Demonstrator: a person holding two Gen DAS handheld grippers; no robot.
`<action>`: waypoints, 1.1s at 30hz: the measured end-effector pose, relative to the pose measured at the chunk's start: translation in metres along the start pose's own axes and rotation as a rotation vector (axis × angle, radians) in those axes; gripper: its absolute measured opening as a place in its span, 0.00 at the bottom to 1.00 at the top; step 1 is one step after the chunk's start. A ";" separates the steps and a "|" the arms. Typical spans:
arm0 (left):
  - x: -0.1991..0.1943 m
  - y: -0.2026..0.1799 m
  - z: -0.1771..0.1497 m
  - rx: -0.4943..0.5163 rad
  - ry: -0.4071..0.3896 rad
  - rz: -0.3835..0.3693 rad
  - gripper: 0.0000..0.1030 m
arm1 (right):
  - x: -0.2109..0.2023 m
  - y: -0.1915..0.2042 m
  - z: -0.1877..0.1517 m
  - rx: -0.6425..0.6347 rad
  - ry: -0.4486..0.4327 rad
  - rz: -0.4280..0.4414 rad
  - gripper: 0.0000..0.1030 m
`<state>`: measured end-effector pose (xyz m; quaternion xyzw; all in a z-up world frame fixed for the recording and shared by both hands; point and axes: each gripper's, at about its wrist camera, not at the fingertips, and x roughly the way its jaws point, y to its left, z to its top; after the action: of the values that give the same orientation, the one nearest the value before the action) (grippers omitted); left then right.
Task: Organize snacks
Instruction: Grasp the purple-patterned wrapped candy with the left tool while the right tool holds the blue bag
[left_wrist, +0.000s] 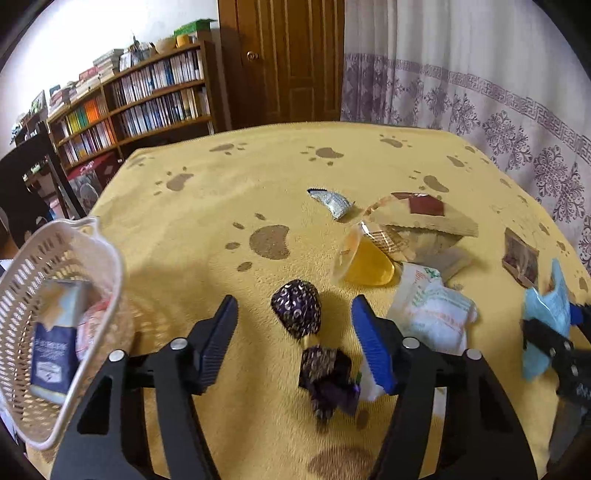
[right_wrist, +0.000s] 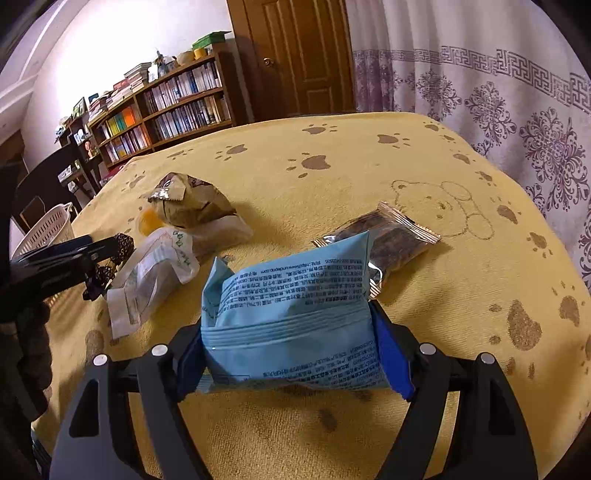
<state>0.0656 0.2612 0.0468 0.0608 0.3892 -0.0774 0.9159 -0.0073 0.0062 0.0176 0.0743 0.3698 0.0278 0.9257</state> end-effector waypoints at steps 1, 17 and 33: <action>0.004 0.000 0.001 -0.003 0.007 -0.001 0.56 | 0.000 0.001 -0.001 -0.005 0.000 0.000 0.75; 0.022 0.011 -0.006 -0.081 0.022 -0.009 0.31 | 0.002 0.004 -0.003 -0.015 0.001 -0.004 0.75; -0.030 0.023 -0.007 -0.114 -0.077 0.021 0.31 | 0.002 0.003 -0.004 -0.005 0.004 -0.005 0.75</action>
<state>0.0443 0.2876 0.0651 0.0095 0.3566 -0.0478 0.9330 -0.0083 0.0100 0.0138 0.0712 0.3716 0.0267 0.9253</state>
